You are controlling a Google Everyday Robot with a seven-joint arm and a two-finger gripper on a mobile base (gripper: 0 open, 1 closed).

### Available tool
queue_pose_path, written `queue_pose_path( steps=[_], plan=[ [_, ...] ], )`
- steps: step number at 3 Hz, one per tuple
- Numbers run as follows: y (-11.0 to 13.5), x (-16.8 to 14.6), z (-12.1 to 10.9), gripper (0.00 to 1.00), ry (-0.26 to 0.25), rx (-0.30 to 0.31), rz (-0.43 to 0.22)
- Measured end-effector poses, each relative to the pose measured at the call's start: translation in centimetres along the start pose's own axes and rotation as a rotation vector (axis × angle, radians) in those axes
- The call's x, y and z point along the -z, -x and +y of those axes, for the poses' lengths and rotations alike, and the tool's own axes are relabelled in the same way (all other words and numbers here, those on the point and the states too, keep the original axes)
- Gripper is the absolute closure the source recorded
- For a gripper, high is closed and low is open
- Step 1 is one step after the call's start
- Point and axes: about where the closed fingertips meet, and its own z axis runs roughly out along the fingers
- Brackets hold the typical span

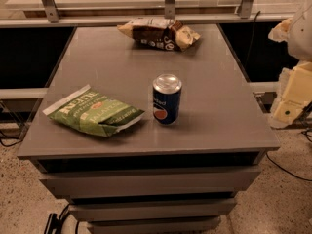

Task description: Move brown chip bag near pepsi can

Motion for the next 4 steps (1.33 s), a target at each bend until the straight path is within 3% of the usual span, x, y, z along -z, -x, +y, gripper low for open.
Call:
queue_pose_path(
  steps=[1,2,4],
  plan=[
    [0.0,0.0,0.0,0.00,0.000,0.000,0.000],
    [1.3,0.0,-1.8,0.00,-0.067,0.043,-0.035],
    [6.3,-1.3,-8.3,0.00,-0.208,0.197,-0.166]
  ],
)
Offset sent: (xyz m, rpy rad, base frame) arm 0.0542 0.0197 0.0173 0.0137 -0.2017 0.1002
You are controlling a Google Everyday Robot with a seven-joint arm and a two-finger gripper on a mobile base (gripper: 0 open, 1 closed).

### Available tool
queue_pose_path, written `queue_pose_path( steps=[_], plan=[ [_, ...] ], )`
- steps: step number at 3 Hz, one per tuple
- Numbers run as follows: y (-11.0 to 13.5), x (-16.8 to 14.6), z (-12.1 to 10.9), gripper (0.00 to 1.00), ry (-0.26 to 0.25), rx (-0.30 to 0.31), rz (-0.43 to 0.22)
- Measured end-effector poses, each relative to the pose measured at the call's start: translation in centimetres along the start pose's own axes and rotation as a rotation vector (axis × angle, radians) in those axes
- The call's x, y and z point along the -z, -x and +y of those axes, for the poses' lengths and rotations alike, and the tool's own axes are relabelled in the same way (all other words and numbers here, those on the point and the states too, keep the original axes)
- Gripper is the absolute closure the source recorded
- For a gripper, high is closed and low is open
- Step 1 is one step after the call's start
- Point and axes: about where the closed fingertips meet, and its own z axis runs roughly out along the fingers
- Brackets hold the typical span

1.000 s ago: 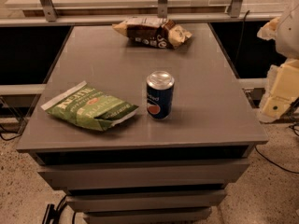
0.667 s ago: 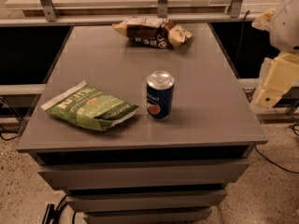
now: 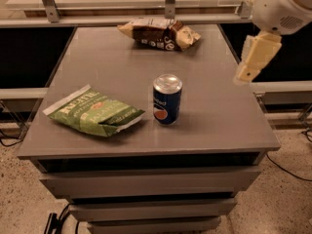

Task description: Move brown chip bag near pepsi can

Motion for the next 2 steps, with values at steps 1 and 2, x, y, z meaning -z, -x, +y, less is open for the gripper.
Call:
queue_pose_path(
  steps=[1,2],
  plan=[
    [0.6,-3.2,-4.4,0.00,-0.041,0.029,-0.029],
    [1.1,-7.9,-9.6,0.00,-0.100,-0.018,-0.019]
  ],
)
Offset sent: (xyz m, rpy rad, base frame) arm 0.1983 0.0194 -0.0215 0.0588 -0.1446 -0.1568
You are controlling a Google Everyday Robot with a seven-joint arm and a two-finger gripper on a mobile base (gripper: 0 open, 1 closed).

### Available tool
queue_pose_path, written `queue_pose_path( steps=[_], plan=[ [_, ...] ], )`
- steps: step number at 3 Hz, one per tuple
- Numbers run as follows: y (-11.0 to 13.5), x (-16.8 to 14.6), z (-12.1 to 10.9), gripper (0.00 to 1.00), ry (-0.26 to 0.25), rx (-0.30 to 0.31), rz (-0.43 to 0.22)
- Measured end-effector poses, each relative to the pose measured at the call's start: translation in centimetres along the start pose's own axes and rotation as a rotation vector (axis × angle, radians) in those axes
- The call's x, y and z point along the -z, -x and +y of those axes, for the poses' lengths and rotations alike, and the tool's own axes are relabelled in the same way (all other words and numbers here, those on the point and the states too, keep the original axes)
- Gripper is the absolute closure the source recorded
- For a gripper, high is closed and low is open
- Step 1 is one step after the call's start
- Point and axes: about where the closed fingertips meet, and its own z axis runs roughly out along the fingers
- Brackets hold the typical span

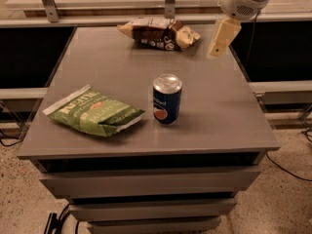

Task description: Move brown chip bag near pepsi can

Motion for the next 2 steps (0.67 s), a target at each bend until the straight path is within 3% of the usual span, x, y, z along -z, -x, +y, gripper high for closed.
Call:
queue_pose_path(
  steps=[2],
  plan=[
    [0.8,-1.1,0.1,0.00,0.006,0.017,-0.008]
  ],
)
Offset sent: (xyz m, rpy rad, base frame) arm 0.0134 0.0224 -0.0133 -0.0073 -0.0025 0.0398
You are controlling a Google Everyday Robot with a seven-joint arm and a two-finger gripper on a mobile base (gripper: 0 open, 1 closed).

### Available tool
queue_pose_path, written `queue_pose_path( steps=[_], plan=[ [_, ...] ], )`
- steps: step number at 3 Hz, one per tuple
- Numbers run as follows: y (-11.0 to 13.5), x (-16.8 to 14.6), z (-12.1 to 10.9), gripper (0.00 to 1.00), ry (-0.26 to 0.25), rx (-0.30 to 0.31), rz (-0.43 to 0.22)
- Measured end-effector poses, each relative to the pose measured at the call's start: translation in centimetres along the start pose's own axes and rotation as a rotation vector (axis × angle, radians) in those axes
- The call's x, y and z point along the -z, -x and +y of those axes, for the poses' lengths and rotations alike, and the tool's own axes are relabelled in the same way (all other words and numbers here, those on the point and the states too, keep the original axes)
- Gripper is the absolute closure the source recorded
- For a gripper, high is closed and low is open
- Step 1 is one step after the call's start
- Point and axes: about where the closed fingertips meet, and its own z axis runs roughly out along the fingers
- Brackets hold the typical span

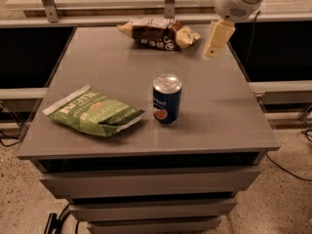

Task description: Move brown chip bag near pepsi can

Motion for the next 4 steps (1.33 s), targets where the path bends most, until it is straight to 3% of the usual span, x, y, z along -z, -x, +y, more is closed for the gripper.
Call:
queue_pose_path(
  steps=[1,3,4],
  plan=[
    [0.8,-2.3,-0.5,0.00,-0.034,-0.001,0.003],
    [0.6,-8.8,-3.5,0.00,-0.181,-0.042,0.006],
    [-0.2,-12.1,-5.3,0.00,-0.212,-0.070,-0.012]
  ],
)
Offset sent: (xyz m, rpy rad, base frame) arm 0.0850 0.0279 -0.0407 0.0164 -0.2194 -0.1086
